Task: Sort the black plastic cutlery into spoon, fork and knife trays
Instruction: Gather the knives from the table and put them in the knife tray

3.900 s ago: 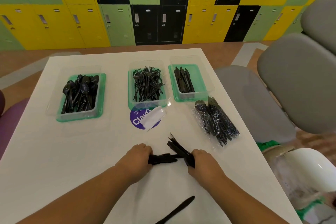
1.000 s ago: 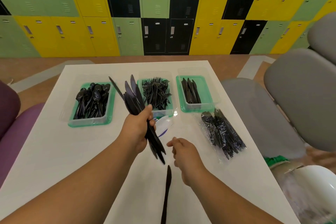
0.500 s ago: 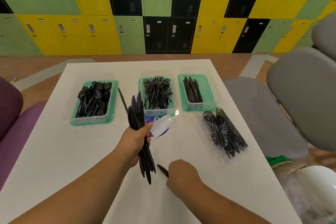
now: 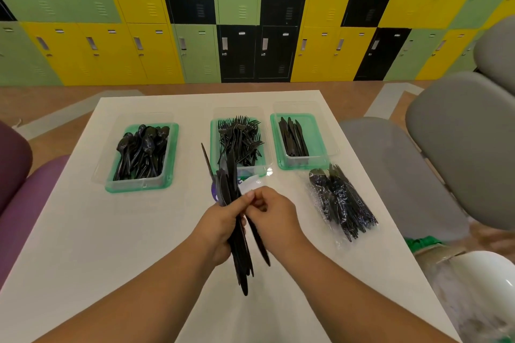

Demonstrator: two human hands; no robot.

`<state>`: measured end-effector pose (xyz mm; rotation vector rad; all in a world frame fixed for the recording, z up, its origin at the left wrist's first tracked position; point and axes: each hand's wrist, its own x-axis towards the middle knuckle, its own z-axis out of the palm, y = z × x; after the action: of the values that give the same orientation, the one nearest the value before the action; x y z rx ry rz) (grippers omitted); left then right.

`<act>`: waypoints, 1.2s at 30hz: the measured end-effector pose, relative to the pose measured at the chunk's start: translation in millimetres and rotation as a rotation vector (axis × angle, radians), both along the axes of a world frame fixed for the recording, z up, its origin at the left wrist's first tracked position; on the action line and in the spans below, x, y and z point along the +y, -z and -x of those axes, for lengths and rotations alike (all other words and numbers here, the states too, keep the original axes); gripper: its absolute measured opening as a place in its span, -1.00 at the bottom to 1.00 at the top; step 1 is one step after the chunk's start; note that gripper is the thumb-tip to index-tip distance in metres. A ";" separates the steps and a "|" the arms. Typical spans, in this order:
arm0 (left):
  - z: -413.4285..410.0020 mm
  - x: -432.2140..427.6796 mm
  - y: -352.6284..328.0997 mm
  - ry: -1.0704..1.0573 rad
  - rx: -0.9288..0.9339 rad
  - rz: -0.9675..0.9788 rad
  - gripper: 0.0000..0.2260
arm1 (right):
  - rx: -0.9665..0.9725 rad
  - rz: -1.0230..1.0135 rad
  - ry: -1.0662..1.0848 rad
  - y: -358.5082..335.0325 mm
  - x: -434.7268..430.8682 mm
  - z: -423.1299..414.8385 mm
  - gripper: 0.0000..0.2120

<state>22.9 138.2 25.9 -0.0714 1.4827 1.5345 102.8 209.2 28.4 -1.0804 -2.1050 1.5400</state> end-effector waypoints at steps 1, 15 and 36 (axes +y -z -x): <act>0.3 2.4 -3.2 -0.016 -0.001 0.018 -0.75 | 0.049 0.054 0.019 -0.8 1.5 -0.4 -0.84; 7.4 10.7 -27.4 0.005 0.242 -0.287 -0.81 | 0.078 1.304 0.301 5.7 -9.7 -7.1 -0.61; 7.9 5.4 -20.4 0.326 0.404 -0.081 -0.73 | 0.105 1.079 0.150 -16.4 1.6 0.3 -0.65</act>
<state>15.0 143.6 46.3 0.5313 1.6426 1.3877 102.5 210.9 44.8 -1.3360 -0.9876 2.6271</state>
